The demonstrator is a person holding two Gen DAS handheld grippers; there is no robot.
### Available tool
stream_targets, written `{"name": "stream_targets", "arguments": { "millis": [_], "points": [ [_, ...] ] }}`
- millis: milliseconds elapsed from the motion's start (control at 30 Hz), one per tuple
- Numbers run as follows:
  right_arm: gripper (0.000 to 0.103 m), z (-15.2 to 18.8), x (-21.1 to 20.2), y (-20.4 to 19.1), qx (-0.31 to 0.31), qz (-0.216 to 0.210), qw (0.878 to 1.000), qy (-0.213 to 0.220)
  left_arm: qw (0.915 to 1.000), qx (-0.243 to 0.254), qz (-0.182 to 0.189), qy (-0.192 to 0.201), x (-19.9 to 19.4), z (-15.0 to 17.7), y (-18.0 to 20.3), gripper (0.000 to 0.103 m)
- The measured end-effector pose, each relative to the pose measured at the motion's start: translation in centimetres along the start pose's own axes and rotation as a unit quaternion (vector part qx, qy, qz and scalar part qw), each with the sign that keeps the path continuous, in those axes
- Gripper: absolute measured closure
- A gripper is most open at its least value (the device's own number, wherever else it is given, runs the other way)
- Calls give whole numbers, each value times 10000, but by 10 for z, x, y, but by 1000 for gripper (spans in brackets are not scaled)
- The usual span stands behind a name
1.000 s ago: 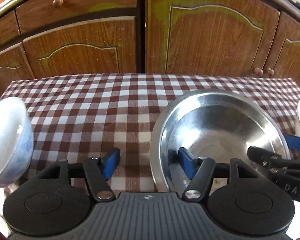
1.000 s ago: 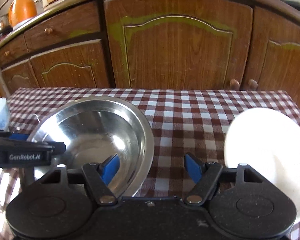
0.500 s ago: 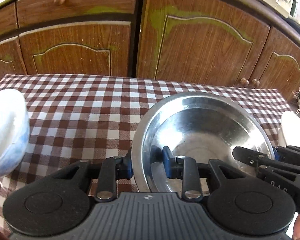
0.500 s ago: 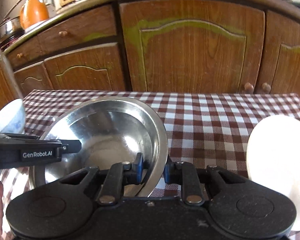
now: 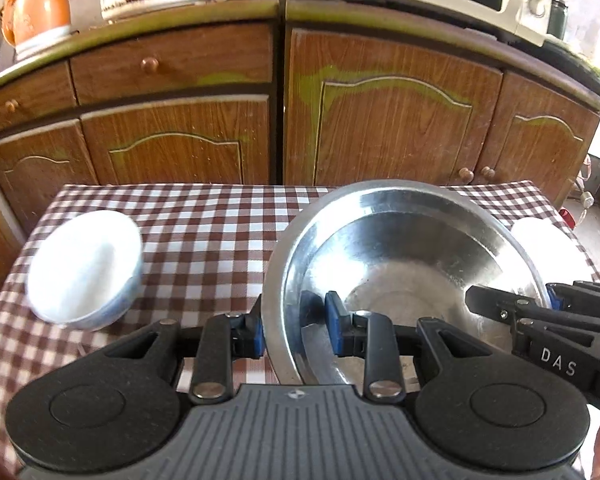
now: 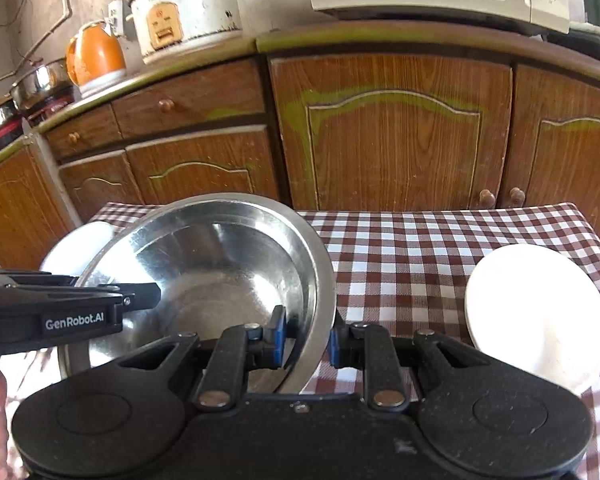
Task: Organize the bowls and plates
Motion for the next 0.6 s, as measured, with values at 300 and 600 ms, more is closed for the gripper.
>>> {"name": "stream_targets", "arguments": {
  "millis": [300, 600],
  "points": [
    [76, 16, -76, -13, -37, -63, 9999, 120, 9999, -50, -83, 88, -58, 19, 15, 73],
    [76, 42, -135, -11, 7, -57, 9996, 273, 9997, 42, -126, 218, -97, 39, 39, 72]
  ]
}}
Point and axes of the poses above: each gripper's, at about its wrist camera, not at the fingertips, and x roughly the way its jaws point, y to its right, z to its underside, the point moved 4 cm from there along x, roughly the way its jaws point, and after that the axes turned 7 degrees about z, right-handed, at the moved point
